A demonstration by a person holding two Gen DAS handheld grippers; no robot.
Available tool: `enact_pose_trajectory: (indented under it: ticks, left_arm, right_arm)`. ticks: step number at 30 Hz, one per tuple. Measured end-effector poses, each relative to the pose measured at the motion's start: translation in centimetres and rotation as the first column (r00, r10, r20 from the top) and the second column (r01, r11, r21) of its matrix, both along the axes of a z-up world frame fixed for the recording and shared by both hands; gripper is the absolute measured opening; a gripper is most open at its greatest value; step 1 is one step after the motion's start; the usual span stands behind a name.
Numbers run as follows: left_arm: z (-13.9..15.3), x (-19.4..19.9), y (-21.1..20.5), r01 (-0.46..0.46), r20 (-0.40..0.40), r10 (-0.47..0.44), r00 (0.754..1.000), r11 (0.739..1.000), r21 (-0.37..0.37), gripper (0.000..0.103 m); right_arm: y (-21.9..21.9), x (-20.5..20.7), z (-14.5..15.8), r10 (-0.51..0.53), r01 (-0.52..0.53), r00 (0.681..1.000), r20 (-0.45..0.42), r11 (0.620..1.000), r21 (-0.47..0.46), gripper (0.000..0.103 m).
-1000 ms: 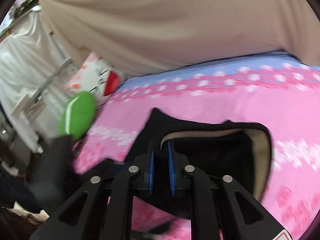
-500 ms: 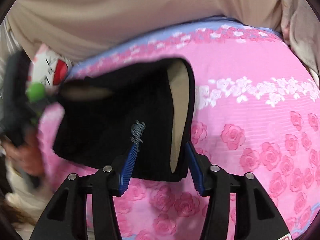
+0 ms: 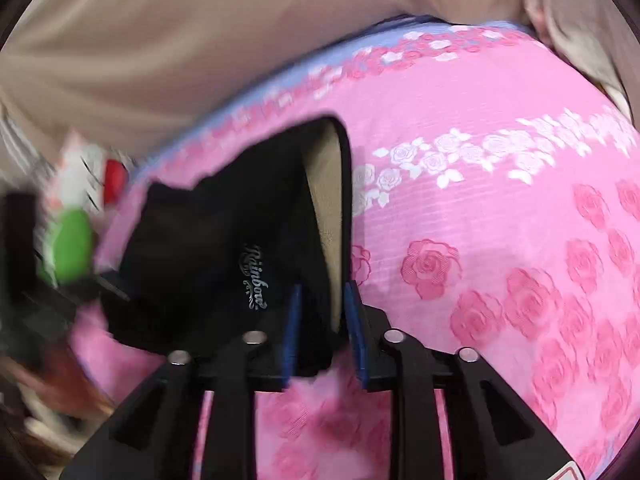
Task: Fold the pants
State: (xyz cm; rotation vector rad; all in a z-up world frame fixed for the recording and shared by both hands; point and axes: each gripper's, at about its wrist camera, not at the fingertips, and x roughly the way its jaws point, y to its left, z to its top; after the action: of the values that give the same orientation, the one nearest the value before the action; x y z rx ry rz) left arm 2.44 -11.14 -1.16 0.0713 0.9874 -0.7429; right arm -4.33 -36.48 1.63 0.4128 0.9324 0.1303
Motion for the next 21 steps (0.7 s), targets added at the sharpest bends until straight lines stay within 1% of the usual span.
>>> enact_pose_trajectory:
  ticks: [1, 2, 3, 4, 5, 6, 7, 8, 9, 10, 11, 12, 13, 14, 15, 17, 19, 20, 21]
  left_arm:
    - [0.0, -0.5, 0.0, -0.008, 0.020, 0.008, 1.000, 1.000, 0.002, 0.040]
    - [0.2, -1.0, 0.2, -0.021, 0.050, 0.021, 0.999, 1.000, -0.001, 0.066]
    - [0.8, -1.8, 0.5, -0.046, 0.108, 0.047, 0.993, 0.999, -0.010, 0.080]
    - [1.3, -2.4, 0.6, -0.071, 0.161, 0.072, 0.984, 0.997, -0.014, 0.093]
    - [1.6, -2.8, 0.6, -0.084, 0.199, 0.084, 0.977, 0.996, -0.009, 0.093]
    - [1.7, -3.2, 0.1, -0.078, 0.237, 0.074, 0.969, 0.997, 0.009, 0.093]
    - [1.7, -3.4, -0.4, -0.059, 0.252, 0.050, 0.966, 0.998, 0.026, 0.093]
    - [1.5, -3.5, -0.9, -0.041, 0.253, 0.031, 0.967, 0.998, 0.037, 0.093]
    - [1.1, -3.8, -1.6, -0.011, 0.256, -0.004, 0.967, 0.998, 0.057, 0.093]
    - [0.7, -4.3, -2.3, 0.013, 0.264, -0.033, 0.964, 0.997, 0.077, 0.093]
    - [0.5, -4.4, -2.8, 0.027, 0.272, -0.051, 0.961, 0.996, 0.090, 0.093]
    - [0.1, -4.9, -3.5, 0.047, 0.291, -0.079, 0.953, 0.992, 0.115, 0.093]
    - [-0.3, -5.4, -4.0, 0.063, 0.310, -0.102, 0.945, 0.989, 0.133, 0.093]
    - [-0.6, -5.7, -4.7, 0.076, 0.327, -0.123, 0.937, 0.985, 0.153, 0.094]
    - [-1.0, -6.0, -5.4, 0.084, 0.349, -0.141, 0.927, 0.981, 0.173, 0.094]
    - [-1.3, -6.0, -6.5, 0.096, 0.367, -0.161, 0.916, 0.977, 0.189, 0.094]
    - [-1.9, -5.4, -7.6, 0.097, 0.358, -0.165, 0.919, 0.975, 0.201, 0.094]
    - [-2.3, -4.8, -8.1, 0.085, 0.345, -0.154, 0.926, 0.975, 0.207, 0.093]
    - [-2.6, -4.3, -8.3, 0.084, 0.332, -0.150, 0.931, 0.975, 0.205, 0.090]
  right_arm:
    - [-0.5, -0.6, 1.0, -0.020, 0.020, 0.999, 0.037, 1.000, 0.004, 0.059]
    - [-1.0, -1.0, 2.0, -0.031, 0.030, 0.997, 0.072, 0.999, 0.019, 0.074]
    - [-1.3, -1.1, 2.3, -0.026, 0.023, 0.996, 0.081, 0.999, 0.035, 0.075]
    - [-1.6, -0.9, 2.2, -0.008, 0.005, 0.998, 0.065, 0.999, 0.052, 0.075]
    - [-1.6, -0.6, 1.9, 0.011, -0.014, 0.999, 0.045, 0.998, 0.061, 0.075]
    - [-1.6, -0.1, 1.4, 0.029, -0.030, 0.999, 0.023, 0.997, 0.073, 0.075]
    - [-1.3, 0.8, 0.5, 0.061, -0.060, 0.998, -0.010, 0.994, 0.097, 0.075]
    - [-1.2, 1.4, -0.6, 0.100, -0.093, 0.994, -0.043, 0.986, 0.136, 0.069]
    - [-1.2, 2.1, -0.9, 0.107, -0.096, 0.992, -0.061, 0.984, 0.153, 0.062]
    - [-0.9, 2.4, -1.2, 0.122, -0.109, 0.990, -0.076, 0.981, 0.161, 0.050]
    - [-0.6, 2.1, -0.9, 0.127, -0.115, 0.989, -0.078, 0.983, 0.144, 0.038]
    - [-0.5, 2.2, -0.4, 0.124, -0.115, 0.990, -0.073, 0.986, 0.119, 0.021]
    - [-0.5, 2.1, 0.2, 0.129, -0.120, 0.989, -0.067, 0.985, 0.121, 0.012]
    - [-0.7, 2.2, 0.7, 0.136, -0.126, 0.989, -0.061, 0.982, 0.142, 0.008]
    - [-0.8, 2.4, 1.2, 0.145, -0.134, 0.988, -0.052, 0.977, 0.168, 0.007]
    - [-0.4, 3.2, 2.8, 0.185, -0.177, 0.982, -0.032, 0.967, 0.184, 0.006]
    - [0.2, 4.0, 3.6, 0.230, -0.221, 0.973, -0.027, 0.955, 0.199, 0.006]
    - [0.6, 4.5, 3.8, 0.249, -0.238, 0.968, -0.030, 0.950, 0.203, 0.006]
    - [0.8, 4.8, 3.8, 0.256, -0.244, 0.966, -0.031, 0.947, 0.210, 0.006]
